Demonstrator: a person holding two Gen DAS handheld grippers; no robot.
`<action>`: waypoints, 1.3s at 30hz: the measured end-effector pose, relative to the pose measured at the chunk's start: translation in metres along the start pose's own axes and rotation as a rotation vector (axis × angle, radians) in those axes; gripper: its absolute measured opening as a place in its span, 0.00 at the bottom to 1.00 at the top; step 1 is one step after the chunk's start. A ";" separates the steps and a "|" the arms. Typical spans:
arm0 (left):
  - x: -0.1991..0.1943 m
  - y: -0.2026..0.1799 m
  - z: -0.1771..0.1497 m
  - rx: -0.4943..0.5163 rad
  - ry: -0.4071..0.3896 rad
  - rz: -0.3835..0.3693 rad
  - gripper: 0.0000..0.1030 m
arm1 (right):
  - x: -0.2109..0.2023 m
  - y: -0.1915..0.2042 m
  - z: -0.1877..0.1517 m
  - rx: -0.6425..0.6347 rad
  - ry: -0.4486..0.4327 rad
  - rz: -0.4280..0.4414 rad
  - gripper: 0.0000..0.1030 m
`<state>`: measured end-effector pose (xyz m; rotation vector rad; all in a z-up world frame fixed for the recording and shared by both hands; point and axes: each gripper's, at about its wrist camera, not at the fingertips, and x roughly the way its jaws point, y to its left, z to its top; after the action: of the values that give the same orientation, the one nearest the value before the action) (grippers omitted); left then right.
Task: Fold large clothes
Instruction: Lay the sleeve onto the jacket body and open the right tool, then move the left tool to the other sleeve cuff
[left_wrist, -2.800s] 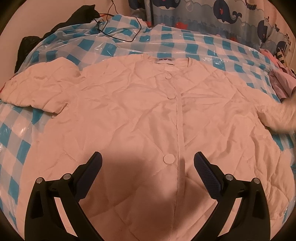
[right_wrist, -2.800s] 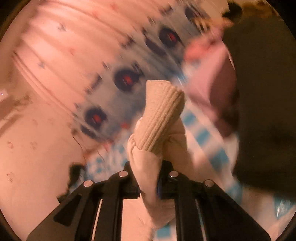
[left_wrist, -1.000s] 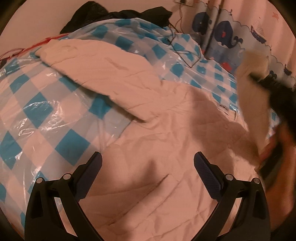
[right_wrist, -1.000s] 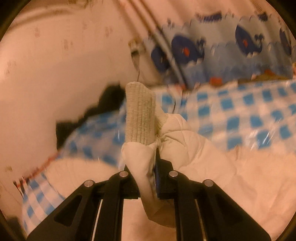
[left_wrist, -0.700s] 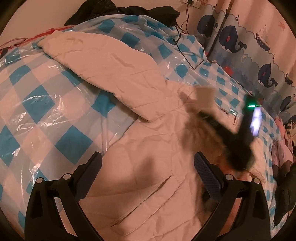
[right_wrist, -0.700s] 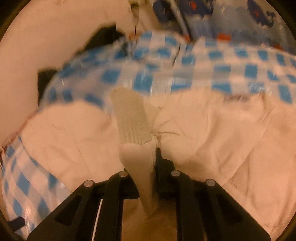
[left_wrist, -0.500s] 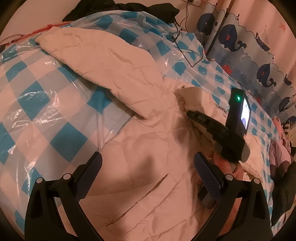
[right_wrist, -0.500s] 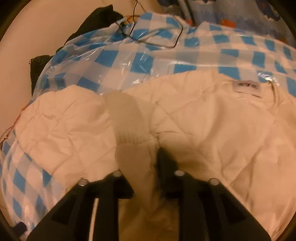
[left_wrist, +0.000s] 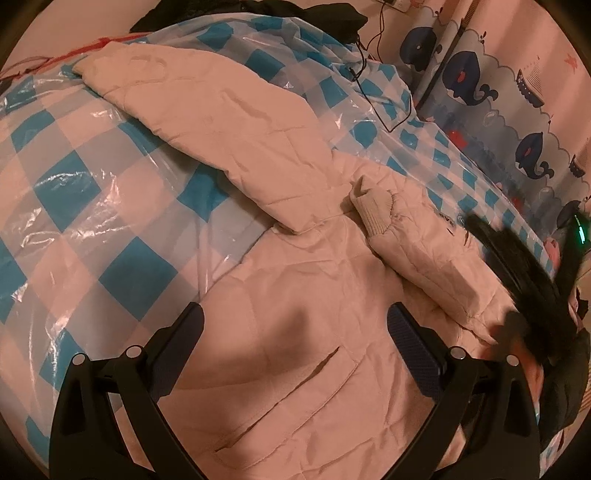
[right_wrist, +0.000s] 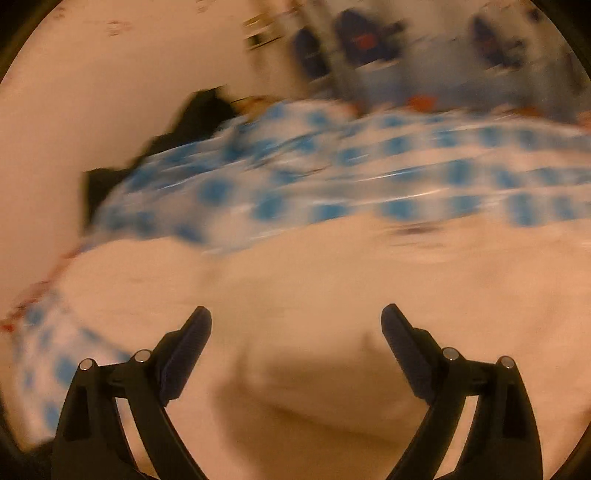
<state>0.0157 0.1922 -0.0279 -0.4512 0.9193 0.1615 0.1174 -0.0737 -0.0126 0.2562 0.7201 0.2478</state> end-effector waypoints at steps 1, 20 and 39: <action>0.001 0.000 0.000 0.001 0.002 -0.001 0.93 | -0.010 -0.019 -0.003 -0.001 -0.016 -0.089 0.87; 0.004 -0.030 -0.001 0.062 -0.023 -0.024 0.93 | -0.058 -0.117 -0.079 -0.009 0.176 -0.227 0.93; -0.021 0.268 0.196 -0.520 -0.206 -0.265 0.93 | -0.054 -0.138 -0.118 0.062 0.155 -0.188 0.94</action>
<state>0.0592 0.5196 0.0084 -1.0135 0.6000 0.2014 0.0171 -0.2031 -0.1080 0.2279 0.9010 0.0673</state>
